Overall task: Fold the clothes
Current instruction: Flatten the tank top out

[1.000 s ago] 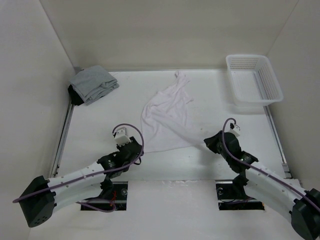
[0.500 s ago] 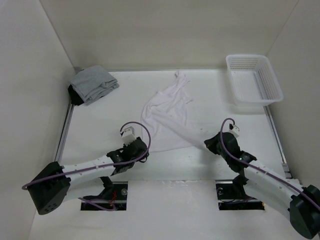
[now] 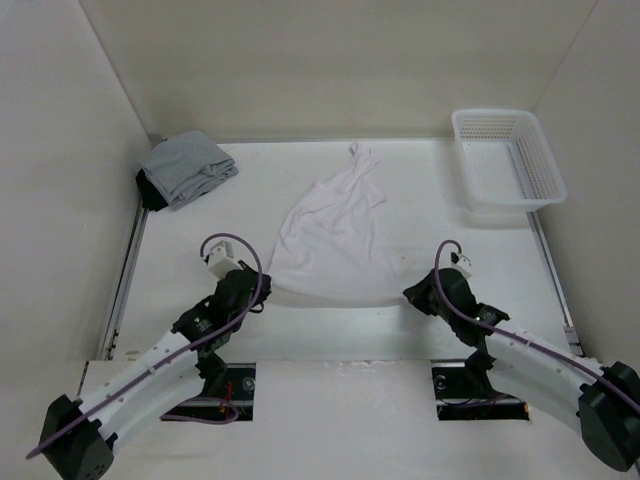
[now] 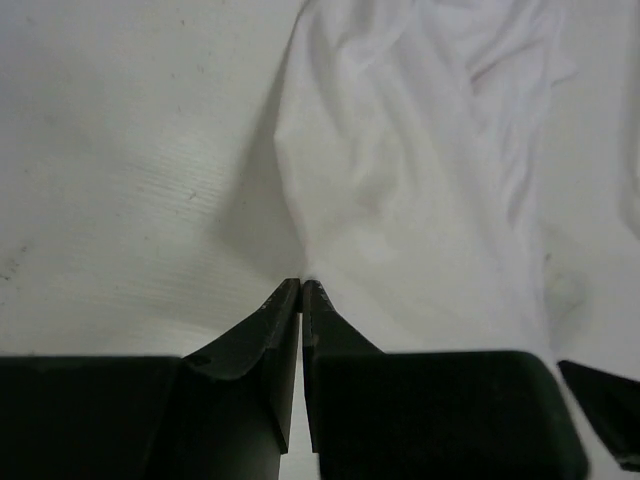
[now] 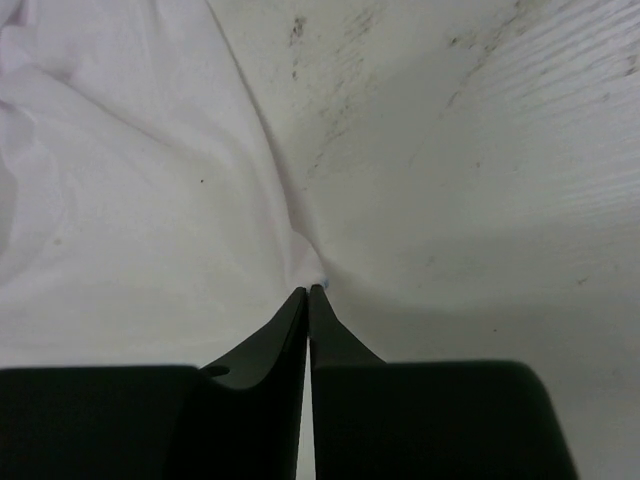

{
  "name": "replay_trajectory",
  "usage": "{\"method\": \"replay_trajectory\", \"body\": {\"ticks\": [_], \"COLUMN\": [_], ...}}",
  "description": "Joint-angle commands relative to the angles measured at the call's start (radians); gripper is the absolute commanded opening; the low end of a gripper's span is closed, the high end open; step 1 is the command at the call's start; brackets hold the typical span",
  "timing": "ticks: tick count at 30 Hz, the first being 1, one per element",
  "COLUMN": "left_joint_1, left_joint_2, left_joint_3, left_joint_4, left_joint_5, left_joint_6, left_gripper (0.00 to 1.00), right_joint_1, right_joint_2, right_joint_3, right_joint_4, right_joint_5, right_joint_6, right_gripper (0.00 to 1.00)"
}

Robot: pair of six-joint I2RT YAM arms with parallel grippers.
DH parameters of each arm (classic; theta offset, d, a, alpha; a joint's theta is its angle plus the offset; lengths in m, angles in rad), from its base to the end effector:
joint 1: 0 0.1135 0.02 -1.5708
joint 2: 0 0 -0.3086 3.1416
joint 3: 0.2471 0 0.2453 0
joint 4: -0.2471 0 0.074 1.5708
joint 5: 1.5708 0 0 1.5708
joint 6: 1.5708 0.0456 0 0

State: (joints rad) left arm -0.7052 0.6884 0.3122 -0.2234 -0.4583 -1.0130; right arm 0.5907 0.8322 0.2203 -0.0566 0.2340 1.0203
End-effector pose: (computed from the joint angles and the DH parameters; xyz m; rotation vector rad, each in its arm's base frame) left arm 0.1043 -0.0623 0.2131 -0.5857 2.0651 -0.5269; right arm 0.1174 0.0660 0.1808 0.6147 2.2066 0.6128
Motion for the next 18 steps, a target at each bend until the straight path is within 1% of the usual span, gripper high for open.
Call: {"method": "replay_trajectory", "body": {"ticks": [1,3,5,7,9,11,14,16,18], "left_joint_1": [0.057,0.083,0.101,0.112,0.123,0.129,0.129,0.122,0.115], "left_joint_2": [-0.093,-0.105,-0.113,-0.136,-0.174,-0.197,-0.193,-0.184,-0.179], "left_joint_3": [0.016,-0.004,-0.022,-0.035,-0.039,-0.039,-0.044,-0.051,-0.064], "left_joint_4": [-0.089,-0.105,-0.117,-0.134,-0.146,-0.146,-0.133,-0.119,-0.096], "left_joint_5": [-0.025,0.006,0.033,0.037,0.033,0.033,0.043,0.043,0.047], "left_joint_6": [0.031,0.031,0.027,0.024,0.019,0.019,0.025,0.028,0.028], "left_gripper": [0.04,0.04,0.04,0.04,0.04,0.04,0.04,0.04,0.04], "right_joint_1": [0.037,0.063,0.097,0.117,0.119,0.119,0.128,0.139,0.140], "right_joint_2": [0.004,0.019,0.036,0.048,0.065,0.094,0.146,0.166,0.176], "right_joint_3": [0.017,0.030,0.040,0.050,0.053,0.060,0.073,0.076,0.073], "right_joint_4": [-0.014,-0.029,-0.032,-0.032,-0.022,-0.014,0.006,0.023,0.029], "right_joint_5": [-0.039,-0.053,-0.048,-0.036,-0.027,-0.025,-0.035,-0.042,-0.047], "right_joint_6": [0.012,0.011,0.012,0.012,0.012,0.014,0.014,0.015,0.023], "right_gripper": [0.09,0.20,0.33,0.41,0.45,0.47,0.47,0.45,0.41]}}
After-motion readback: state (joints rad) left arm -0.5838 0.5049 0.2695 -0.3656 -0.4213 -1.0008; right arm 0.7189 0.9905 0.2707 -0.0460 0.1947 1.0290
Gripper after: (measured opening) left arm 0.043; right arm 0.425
